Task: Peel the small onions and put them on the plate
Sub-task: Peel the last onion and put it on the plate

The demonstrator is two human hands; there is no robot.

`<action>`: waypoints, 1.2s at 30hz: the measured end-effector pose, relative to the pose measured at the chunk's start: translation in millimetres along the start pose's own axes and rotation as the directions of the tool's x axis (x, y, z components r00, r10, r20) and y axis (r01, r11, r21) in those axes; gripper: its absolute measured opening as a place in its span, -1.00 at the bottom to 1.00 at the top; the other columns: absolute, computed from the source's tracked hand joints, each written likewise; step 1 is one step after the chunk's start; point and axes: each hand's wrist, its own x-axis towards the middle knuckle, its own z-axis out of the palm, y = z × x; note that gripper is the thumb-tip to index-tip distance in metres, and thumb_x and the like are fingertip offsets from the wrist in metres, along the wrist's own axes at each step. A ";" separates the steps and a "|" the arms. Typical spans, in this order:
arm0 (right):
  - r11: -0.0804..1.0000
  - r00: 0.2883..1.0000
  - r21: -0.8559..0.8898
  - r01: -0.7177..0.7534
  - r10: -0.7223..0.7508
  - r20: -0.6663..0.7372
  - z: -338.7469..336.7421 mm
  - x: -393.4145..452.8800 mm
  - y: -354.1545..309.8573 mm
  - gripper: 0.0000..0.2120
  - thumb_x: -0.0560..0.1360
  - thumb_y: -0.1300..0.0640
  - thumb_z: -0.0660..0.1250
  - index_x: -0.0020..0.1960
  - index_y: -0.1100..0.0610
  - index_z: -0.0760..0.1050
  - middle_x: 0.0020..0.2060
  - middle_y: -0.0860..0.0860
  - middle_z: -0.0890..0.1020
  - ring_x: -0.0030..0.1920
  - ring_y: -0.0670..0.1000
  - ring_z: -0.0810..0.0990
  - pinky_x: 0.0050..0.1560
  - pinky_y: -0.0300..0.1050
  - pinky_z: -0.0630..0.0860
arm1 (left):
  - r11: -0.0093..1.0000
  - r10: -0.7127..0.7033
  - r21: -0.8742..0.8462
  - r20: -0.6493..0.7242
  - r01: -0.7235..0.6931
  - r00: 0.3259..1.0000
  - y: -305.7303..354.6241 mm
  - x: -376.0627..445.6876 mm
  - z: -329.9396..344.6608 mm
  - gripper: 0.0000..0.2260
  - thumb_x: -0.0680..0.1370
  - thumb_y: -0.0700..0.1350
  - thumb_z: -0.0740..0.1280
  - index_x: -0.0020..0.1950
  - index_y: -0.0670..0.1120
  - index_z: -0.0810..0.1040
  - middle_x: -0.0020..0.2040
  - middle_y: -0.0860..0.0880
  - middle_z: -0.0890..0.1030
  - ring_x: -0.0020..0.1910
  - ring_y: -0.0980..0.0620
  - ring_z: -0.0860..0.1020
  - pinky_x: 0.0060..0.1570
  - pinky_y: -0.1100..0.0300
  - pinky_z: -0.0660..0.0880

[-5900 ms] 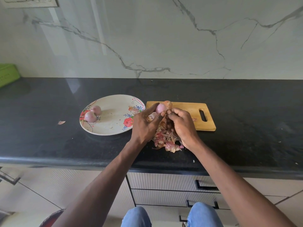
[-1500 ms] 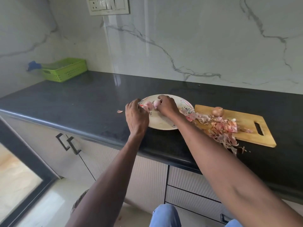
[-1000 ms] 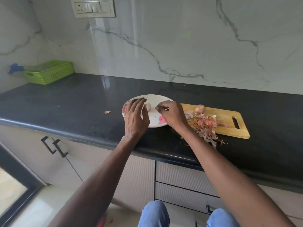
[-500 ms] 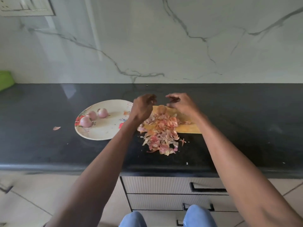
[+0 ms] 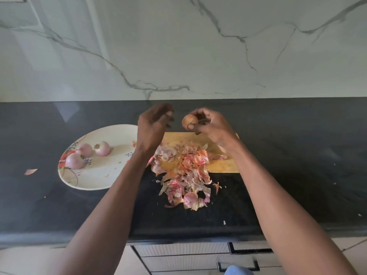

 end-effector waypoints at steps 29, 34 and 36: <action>0.989 0.972 0.111 0.099 -0.072 -0.223 19.1 -7.8 0.3 -0.78 0.44 0.26 0.52 0.08 0.24 0.68 -0.04 0.05 0.72 0.00 -0.03 0.70 0.07 -0.17 0.61 | 0.889 -0.224 -0.298 0.380 0.348 0.897 6.5 -10.7 16.1 -0.66 0.73 -0.04 0.10 0.21 -0.23 0.56 0.01 -0.30 0.70 -0.09 -0.18 0.71 -0.17 0.08 0.66; 0.991 0.955 0.116 0.069 -0.032 -0.294 23.0 -7.9 1.4 -0.92 0.47 0.27 0.49 -0.15 0.12 0.67 -0.23 -0.05 0.69 -0.18 -0.13 0.65 -0.13 -0.19 0.56 | 0.877 -0.220 -0.318 0.403 0.361 0.888 3.0 -10.6 18.7 -0.71 0.74 -0.12 0.10 0.23 -0.28 0.51 0.02 -0.30 0.69 -0.04 -0.22 0.70 -0.14 0.07 0.66; 0.995 0.946 -0.051 0.081 -0.093 -0.310 28.2 -9.2 2.4 -0.95 0.53 0.23 0.45 -0.11 0.14 0.64 -0.21 -0.03 0.66 -0.14 -0.04 0.63 -0.08 -0.09 0.59 | 0.862 -0.227 -0.342 0.398 0.373 0.889 2.3 -9.6 19.3 -0.74 0.73 -0.15 0.13 0.22 -0.28 0.51 0.00 -0.29 0.68 -0.04 -0.22 0.70 -0.14 0.09 0.65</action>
